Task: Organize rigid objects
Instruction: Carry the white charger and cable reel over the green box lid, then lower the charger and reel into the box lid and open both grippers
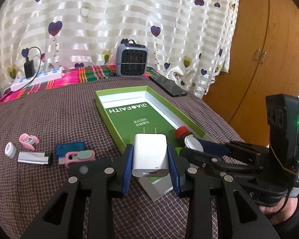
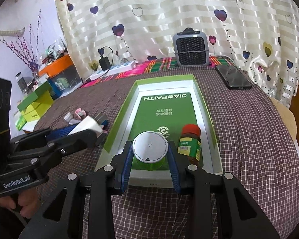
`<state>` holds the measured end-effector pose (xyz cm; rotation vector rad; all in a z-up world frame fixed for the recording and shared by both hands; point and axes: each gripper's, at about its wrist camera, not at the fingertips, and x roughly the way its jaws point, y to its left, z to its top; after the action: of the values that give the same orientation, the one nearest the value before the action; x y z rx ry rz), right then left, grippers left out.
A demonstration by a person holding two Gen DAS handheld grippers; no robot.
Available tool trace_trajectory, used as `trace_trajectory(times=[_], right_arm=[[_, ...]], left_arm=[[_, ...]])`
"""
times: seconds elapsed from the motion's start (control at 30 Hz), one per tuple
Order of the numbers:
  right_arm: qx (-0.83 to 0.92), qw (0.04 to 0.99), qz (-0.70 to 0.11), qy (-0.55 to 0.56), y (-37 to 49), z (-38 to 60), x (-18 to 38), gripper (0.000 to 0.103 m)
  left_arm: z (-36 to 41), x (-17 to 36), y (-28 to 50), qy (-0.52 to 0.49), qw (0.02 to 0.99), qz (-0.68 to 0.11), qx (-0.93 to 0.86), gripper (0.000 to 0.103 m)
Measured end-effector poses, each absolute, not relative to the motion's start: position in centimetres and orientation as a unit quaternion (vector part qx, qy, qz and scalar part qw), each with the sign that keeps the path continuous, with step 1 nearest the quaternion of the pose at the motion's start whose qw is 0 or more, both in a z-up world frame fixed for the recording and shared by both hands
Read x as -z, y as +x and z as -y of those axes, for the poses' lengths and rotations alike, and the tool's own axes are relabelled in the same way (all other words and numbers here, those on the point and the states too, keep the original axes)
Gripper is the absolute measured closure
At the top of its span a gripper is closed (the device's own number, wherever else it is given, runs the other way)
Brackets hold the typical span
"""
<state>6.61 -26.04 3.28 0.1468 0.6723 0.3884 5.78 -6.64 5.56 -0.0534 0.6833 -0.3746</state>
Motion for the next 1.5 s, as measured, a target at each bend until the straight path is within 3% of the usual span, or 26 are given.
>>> trace_trajectory(times=[0.6,0.87,1.5], right_arm=[[-0.183,0.919,-0.347,0.036,7.4,25.3,-2.4,0.067],[-0.185,0.922,-0.339,0.029,7.0,25.1,-2.6,0.062],[-0.158,0.936,-0.315,0.015,6.1,25.2,-3.7,0.062]], left_arm=[[8.2,-4.1,10.1,-0.017,0.919,-0.355,0.172,0.071],[8.4,-3.3,11.3,-0.015,0.916,-0.366,0.164,0.071],[6.2,-4.0,9.8,-0.035,0.928,-0.340,0.151,0.071]])
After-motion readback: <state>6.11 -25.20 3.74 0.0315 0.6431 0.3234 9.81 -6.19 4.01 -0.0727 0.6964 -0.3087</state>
